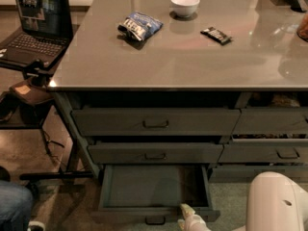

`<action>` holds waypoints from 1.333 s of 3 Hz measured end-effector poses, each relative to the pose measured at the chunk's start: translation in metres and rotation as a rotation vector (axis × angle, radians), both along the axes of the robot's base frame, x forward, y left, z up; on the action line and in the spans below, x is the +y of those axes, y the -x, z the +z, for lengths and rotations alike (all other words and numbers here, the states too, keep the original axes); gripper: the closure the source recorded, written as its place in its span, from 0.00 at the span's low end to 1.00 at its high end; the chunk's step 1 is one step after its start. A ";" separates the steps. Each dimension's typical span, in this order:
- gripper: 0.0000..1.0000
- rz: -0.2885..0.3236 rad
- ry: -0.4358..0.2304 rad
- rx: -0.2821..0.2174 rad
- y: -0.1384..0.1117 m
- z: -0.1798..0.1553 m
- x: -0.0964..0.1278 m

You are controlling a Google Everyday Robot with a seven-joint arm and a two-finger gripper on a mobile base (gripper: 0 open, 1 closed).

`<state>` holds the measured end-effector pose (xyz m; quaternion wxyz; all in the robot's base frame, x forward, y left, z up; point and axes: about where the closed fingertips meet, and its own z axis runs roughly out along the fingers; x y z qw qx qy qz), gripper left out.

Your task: Open bottom drawer

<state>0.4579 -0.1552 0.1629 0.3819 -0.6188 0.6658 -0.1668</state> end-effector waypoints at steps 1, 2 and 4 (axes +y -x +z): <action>1.00 0.000 0.000 0.000 0.001 0.002 0.000; 1.00 0.001 -0.007 0.001 0.011 -0.001 0.000; 1.00 0.002 -0.013 0.002 0.023 -0.001 -0.001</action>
Offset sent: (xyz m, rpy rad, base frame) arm -0.3956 -0.0519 -0.1062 0.1984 0.0251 0.0196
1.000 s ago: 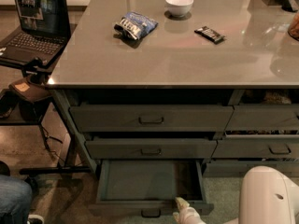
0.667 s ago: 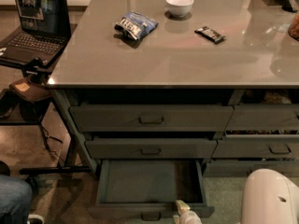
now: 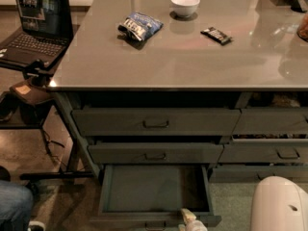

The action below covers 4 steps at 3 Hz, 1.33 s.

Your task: Open bottom drawer

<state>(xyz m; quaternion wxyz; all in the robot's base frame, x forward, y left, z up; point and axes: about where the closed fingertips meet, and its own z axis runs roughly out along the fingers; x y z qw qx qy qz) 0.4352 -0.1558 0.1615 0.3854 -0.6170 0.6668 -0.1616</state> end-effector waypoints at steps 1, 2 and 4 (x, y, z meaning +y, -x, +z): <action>1.00 0.000 0.000 0.000 0.001 0.002 0.000; 1.00 0.001 -0.007 0.001 0.012 -0.002 0.000; 0.81 0.001 -0.007 0.001 0.013 0.002 0.000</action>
Offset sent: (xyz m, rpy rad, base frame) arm -0.3771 -0.0510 -0.1083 0.1884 0.0366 0.0356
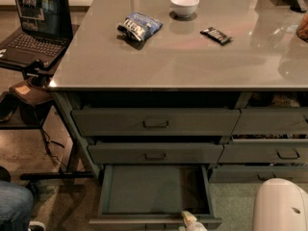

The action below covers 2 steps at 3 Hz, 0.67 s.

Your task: Open bottom drawer

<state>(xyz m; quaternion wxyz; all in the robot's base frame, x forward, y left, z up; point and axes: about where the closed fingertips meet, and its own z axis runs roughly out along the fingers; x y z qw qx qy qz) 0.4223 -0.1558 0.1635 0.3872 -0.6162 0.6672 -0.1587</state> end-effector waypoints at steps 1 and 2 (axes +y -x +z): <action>0.58 0.000 0.000 0.000 0.000 0.000 0.000; 0.35 0.000 0.000 0.000 0.000 0.000 0.000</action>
Offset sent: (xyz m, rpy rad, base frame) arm 0.0000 0.0000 0.0000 0.0000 0.0000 0.0000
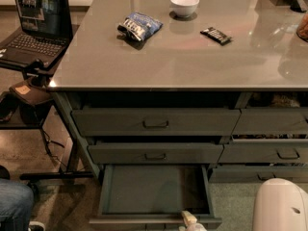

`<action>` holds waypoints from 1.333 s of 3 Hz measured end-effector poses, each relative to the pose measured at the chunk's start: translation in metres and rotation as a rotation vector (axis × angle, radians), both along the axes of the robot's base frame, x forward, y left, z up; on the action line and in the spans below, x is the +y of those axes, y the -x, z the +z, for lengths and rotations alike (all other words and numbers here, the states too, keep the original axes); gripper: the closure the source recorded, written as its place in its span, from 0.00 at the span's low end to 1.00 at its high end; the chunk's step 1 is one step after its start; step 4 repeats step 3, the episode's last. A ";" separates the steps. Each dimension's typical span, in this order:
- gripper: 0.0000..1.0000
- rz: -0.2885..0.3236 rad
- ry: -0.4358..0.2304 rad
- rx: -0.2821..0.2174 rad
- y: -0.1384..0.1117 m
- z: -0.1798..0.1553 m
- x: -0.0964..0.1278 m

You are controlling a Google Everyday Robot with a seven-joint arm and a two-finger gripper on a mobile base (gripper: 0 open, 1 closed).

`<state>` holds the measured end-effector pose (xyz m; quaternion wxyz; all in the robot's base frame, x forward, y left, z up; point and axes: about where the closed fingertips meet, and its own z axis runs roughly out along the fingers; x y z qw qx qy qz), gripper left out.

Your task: Open bottom drawer

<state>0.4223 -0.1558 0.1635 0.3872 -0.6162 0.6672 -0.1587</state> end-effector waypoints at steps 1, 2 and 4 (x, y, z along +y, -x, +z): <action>0.11 0.000 0.000 0.000 0.000 0.000 0.000; 0.00 0.000 0.000 0.000 0.000 0.000 0.000; 0.00 0.000 0.000 0.000 0.000 0.000 0.000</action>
Offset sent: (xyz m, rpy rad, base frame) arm 0.0000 0.0000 0.0000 0.0000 0.0000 0.0000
